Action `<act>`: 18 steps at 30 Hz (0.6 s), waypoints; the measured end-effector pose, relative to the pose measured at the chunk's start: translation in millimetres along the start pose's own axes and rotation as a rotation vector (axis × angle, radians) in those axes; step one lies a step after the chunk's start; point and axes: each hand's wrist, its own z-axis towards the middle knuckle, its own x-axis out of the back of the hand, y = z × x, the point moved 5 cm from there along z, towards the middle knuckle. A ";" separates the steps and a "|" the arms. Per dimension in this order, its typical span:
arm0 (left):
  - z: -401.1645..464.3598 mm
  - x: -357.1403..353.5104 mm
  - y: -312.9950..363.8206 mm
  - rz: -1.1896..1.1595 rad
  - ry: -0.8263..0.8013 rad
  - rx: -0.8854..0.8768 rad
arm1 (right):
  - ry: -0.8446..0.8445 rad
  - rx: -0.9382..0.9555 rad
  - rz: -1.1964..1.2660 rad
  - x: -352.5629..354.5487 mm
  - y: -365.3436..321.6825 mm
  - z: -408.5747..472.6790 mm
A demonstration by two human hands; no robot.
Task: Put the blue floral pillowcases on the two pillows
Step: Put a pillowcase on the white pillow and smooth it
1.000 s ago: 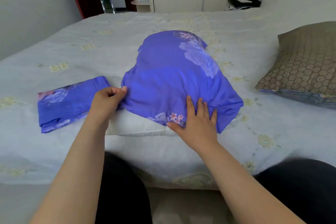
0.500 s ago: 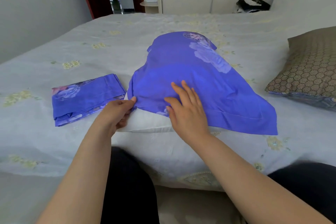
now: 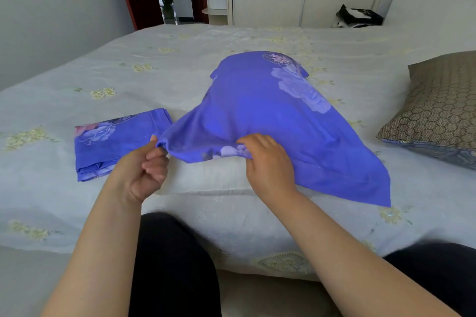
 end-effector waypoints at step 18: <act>-33.5 47.7 -36.9 1.655 0.492 -0.186 | -0.985 -0.334 0.439 -46.4 -47.6 -35.3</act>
